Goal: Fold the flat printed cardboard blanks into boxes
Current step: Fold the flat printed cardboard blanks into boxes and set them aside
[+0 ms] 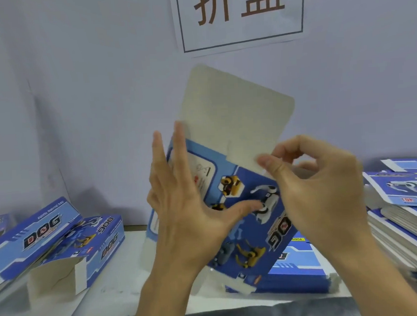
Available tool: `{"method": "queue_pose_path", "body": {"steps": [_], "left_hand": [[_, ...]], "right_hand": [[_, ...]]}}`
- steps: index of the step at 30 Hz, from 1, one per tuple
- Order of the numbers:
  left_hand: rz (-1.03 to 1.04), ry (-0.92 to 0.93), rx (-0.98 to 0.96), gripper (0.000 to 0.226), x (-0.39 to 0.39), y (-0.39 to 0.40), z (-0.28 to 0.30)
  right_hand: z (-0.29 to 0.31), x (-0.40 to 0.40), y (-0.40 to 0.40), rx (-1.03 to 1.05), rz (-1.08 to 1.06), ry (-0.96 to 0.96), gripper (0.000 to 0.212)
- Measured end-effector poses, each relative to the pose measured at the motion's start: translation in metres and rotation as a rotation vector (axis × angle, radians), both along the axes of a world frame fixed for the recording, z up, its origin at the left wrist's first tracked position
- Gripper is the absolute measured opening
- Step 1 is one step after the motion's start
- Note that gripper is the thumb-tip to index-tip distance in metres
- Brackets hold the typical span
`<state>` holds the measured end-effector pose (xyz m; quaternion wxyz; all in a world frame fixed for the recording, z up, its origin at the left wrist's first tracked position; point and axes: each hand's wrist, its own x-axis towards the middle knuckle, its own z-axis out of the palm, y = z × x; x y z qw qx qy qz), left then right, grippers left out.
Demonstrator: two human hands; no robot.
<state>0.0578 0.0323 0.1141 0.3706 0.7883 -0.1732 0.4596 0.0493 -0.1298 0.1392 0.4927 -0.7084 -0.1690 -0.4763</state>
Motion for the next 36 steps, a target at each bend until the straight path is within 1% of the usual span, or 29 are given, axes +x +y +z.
{"method": "queue_pose_path", "body": {"steps": [1,4,9,16,19,22,24,26,27,28,30,32,33,34,35,36], "left_hand": [[0.020,0.014,0.009,0.128,-0.001,0.001,0.000],[0.049,0.077,0.026,0.131,-0.002,0.003,-0.001],[0.009,0.152,0.057,0.136,-0.004,-0.002,-0.002],[0.026,0.122,-0.023,0.138,-0.001,0.001,-0.001],[0.074,0.081,-0.050,0.134,0.002,0.005,0.000],[0.062,0.090,-0.036,0.129,0.004,0.006,-0.001],[0.006,0.128,-0.025,0.130,0.005,0.005,-0.003],[-0.083,0.184,-0.003,0.135,0.005,0.003,-0.005],[-0.118,0.223,0.021,0.141,0.004,0.001,-0.007],[-0.131,0.267,0.056,0.147,0.004,-0.001,-0.008],[-0.109,0.345,0.096,0.153,0.005,-0.002,-0.011],[-0.079,0.364,0.021,0.156,0.006,0.004,-0.012],[-0.079,0.349,-0.075,0.157,0.007,0.010,-0.011],[-0.111,0.330,-0.184,0.153,0.008,0.019,-0.010],[-0.160,0.309,-0.266,0.138,0.009,0.026,-0.010],[-0.204,0.288,-0.306,0.113,0.009,0.031,-0.010]], "right_hand": [[0.001,-0.002,0.003,-0.020,0.015,0.019,0.020],[0.005,-0.008,0.010,-0.064,-0.027,0.043,0.020],[0.003,-0.008,0.018,-0.072,-0.048,0.060,0.018],[0.002,-0.005,0.013,-0.046,-0.013,0.080,0.017],[0.003,-0.004,0.008,-0.041,0.033,0.129,0.020],[0.003,-0.005,-0.001,-0.171,0.084,0.226,0.019],[0.003,-0.006,-0.006,-0.274,0.099,0.279,0.023],[0.003,-0.005,-0.008,-0.280,0.088,0.255,0.026],[0.002,-0.005,-0.007,-0.254,0.080,0.227,0.027],[0.002,-0.004,-0.006,-0.218,0.079,0.211,0.028],[0.001,-0.003,-0.008,-0.175,0.113,0.205,0.030],[0.002,-0.002,-0.012,-0.171,0.186,0.232,0.034],[0.002,-0.001,-0.016,-0.173,0.216,0.243,0.033],[0.003,-0.001,-0.017,-0.165,0.235,0.243,0.032],[0.003,0.000,-0.018,-0.149,0.255,0.235,0.033],[0.002,0.001,-0.018,-0.129,0.262,0.226,0.034]]}}
